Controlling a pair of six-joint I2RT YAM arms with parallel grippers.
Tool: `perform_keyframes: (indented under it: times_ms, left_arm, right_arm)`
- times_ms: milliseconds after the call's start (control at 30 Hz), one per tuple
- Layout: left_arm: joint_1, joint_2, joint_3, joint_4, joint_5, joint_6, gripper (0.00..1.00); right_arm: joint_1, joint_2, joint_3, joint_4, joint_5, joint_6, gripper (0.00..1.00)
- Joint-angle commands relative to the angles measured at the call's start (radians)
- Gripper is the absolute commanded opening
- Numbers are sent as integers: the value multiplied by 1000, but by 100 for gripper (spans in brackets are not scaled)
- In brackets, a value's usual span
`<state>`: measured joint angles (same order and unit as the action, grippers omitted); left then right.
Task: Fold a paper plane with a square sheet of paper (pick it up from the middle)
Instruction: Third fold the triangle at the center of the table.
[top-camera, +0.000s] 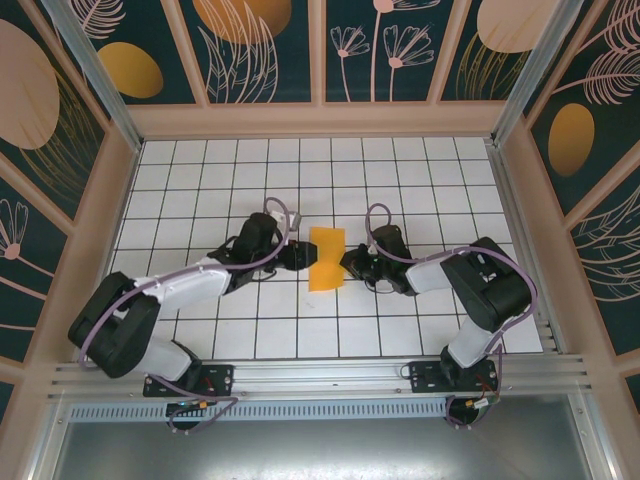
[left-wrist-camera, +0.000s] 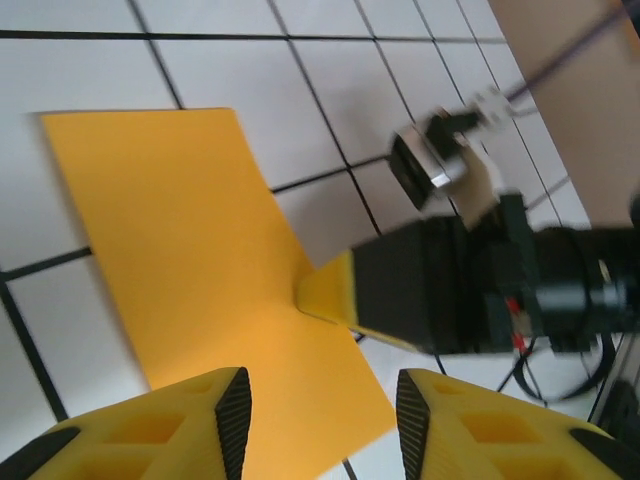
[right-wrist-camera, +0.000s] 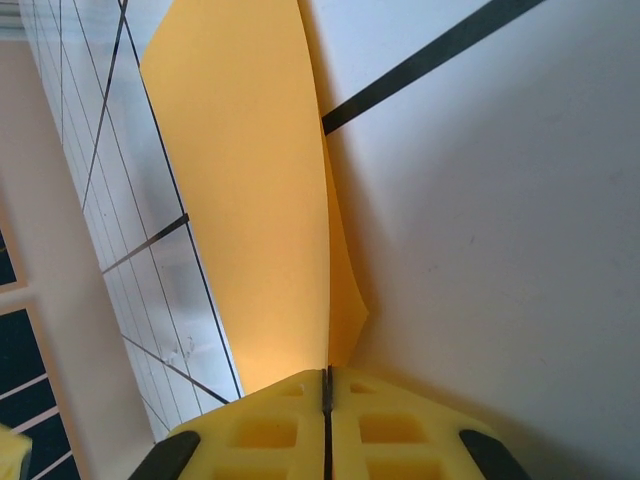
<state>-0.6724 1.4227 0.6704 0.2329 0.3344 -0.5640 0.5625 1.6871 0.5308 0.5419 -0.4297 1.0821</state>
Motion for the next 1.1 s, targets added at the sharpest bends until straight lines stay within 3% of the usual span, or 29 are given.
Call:
perform_keyframes:
  times_ms: [0,200,433,800,1067]
  left_arm:
    - [-89,-68,-42,10,-155,108,47]
    - [-281,-42,-23,-30,-381,209,48]
    - [-391,109,71,-79,-470,267,51]
    - [-442,241,147,-120,-578,319,54]
    - [-444,249,158,-129,-597,317,43]
  right_arm:
    - [-4,-7,38,-18,-28,5,7]
    - [-3,-8,53,-50,-34,2,7]
    - [-3,0,58,-56,-36,0,7]
    - [-3,8,57,-57,-39,0,8]
    - [-3,11,55,-63,-34,-2,8]
